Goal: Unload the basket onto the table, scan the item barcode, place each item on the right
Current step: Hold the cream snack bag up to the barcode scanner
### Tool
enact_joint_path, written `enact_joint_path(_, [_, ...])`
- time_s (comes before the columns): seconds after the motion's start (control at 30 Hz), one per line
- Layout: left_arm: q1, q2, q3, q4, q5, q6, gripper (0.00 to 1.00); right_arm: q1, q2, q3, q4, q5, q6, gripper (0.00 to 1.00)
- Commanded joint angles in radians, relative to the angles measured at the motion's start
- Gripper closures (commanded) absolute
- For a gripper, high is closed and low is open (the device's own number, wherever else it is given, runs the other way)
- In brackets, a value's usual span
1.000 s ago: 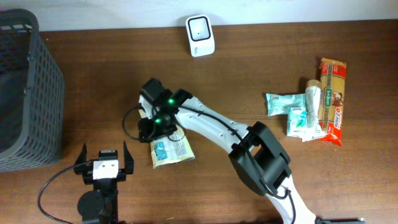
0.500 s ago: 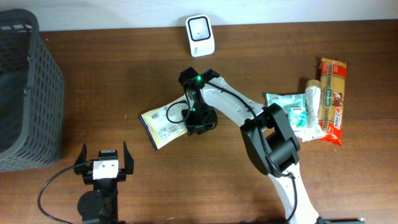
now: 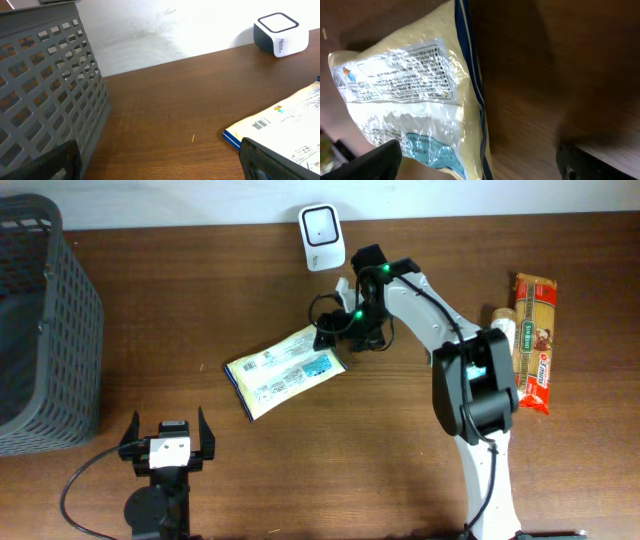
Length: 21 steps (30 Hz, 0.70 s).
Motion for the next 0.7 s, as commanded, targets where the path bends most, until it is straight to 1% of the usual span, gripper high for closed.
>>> enact_joint_path(0.0, [0.005, -0.004, -0.004, 0.000, -0.004, 0.015, 0.01, 0.038, 0.050, -0.002, 0.003, -0.083, -0.023, 0.05])
enact_joint_path(0.07, [0.005, -0.004, -0.004, 0.000, -0.004, 0.015, 0.01, 0.091, 0.087, -0.010, 0.009, -0.083, -0.018, 0.07])
enact_joint_path(0.1, [0.005, -0.004, -0.004, 0.000, -0.004, 0.015, 0.01, 0.122, 0.112, -0.019, 0.027, -0.082, 0.006, 0.09])
enact_joint_path(0.13, [0.005, -0.004, -0.004, 0.000, -0.004, 0.015, 0.01, 0.147, 0.139, -0.025, 0.050, -0.080, 0.057, 0.13])
enact_joint_path(0.17, [0.005, -0.004, -0.004, 0.000, -0.004, 0.015, 0.01, 0.170, 0.172, -0.027, 0.072, -0.079, 0.125, 0.20])
enact_joint_path(0.23, [0.005, -0.004, -0.004, 0.000, -0.004, 0.015, 0.01, 0.187, 0.222, -0.028, 0.109, -0.075, 0.287, 0.43])
enact_joint_path(0.27, [0.005, -0.004, -0.004, 0.000, -0.004, 0.015, 0.01, 0.184, 0.230, -0.028, 0.118, -0.067, 0.331, 0.72])
enact_joint_path(0.33, [0.005, -0.004, -0.004, 0.000, -0.004, 0.015, 0.01, 0.182, 0.230, -0.028, 0.132, -0.064, 0.335, 0.91])
enact_joint_path(0.37, [0.005, -0.004, -0.004, 0.000, -0.004, 0.015, 0.01, 0.182, 0.230, -0.028, 0.135, -0.064, 0.335, 0.96])
enact_joint_path(0.43, [0.005, -0.004, -0.004, 0.000, -0.004, 0.015, 0.01, 0.175, 0.225, -0.027, 0.133, -0.072, 0.333, 0.96])
enact_joint_path(0.5, [0.005, -0.004, -0.004, 0.000, -0.004, 0.015, 0.01, 0.146, 0.164, -0.027, 0.093, -0.055, 0.253, 0.96])
enact_joint_path(0.57, [0.005, -0.004, -0.004, 0.000, -0.004, 0.015, 0.01, 0.120, 0.056, -0.027, 0.027, 0.009, 0.188, 0.96])
enact_joint_path(0.67, [0.005, -0.004, -0.004, 0.000, -0.004, 0.015, 0.01, 0.083, -0.132, -0.027, -0.062, 0.006, 0.084, 0.96])
